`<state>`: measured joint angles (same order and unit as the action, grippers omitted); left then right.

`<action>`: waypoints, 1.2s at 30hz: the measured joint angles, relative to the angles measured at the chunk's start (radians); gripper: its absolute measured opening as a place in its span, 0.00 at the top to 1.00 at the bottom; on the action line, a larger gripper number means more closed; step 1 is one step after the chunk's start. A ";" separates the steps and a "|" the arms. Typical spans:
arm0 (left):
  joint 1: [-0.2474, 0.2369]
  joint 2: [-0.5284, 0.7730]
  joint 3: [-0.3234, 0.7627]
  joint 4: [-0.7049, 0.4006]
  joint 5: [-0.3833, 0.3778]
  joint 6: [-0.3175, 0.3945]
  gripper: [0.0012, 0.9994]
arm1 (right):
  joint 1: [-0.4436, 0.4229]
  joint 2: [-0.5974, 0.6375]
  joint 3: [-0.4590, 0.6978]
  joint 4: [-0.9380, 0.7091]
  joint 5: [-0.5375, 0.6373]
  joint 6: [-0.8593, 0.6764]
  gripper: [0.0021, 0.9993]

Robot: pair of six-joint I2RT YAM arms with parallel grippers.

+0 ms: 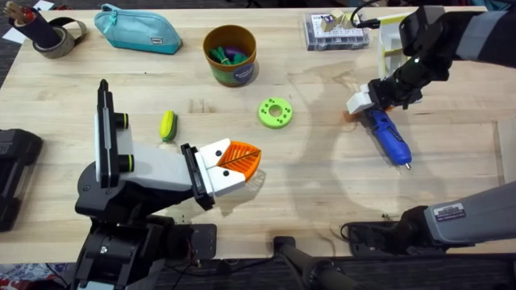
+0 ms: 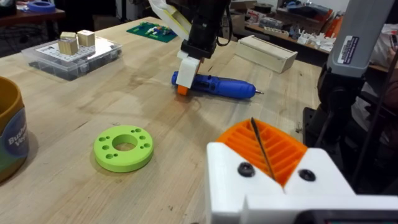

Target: Pick up the gripper from the table and insert it into the empty holder that is missing its gripper. Then pick up a screw, insert it into the mounting hole, and use the screwdriver to tighten it. Finally, clean up the table by picking up the vegetable and placing it into the bucket.

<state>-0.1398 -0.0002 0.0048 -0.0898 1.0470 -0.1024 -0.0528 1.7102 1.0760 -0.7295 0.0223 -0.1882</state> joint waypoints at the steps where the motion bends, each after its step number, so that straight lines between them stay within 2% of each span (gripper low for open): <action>1: 0.000 0.000 0.000 -0.002 0.000 0.000 0.98 | 0.000 0.000 0.000 -0.001 -0.001 0.000 0.12; 12: 0.000 0.000 0.000 -0.003 -0.021 -0.003 0.98 | 0.000 0.000 0.001 -0.004 0.000 -0.006 0.12; 18: 0.000 0.000 0.000 -0.003 -0.023 -0.003 0.98 | 0.000 -0.005 0.039 -0.119 0.009 -0.033 0.12; 27: 0.000 0.000 0.000 -0.003 -0.023 -0.003 0.98 | 0.000 -0.205 0.076 -0.204 -0.012 -0.060 0.12; 31: 0.000 0.000 0.000 -0.003 -0.023 -0.003 0.98 | 0.000 -0.241 0.075 -0.228 -0.032 -0.087 0.12; 36: 0.000 0.000 0.000 -0.003 -0.023 -0.003 0.98 | 0.000 -0.240 -0.026 -0.159 -0.046 -0.105 0.12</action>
<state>-0.1398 0.0002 0.0051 -0.0926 1.0241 -0.1059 -0.0528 1.4702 1.0497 -0.8885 -0.0235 -0.2934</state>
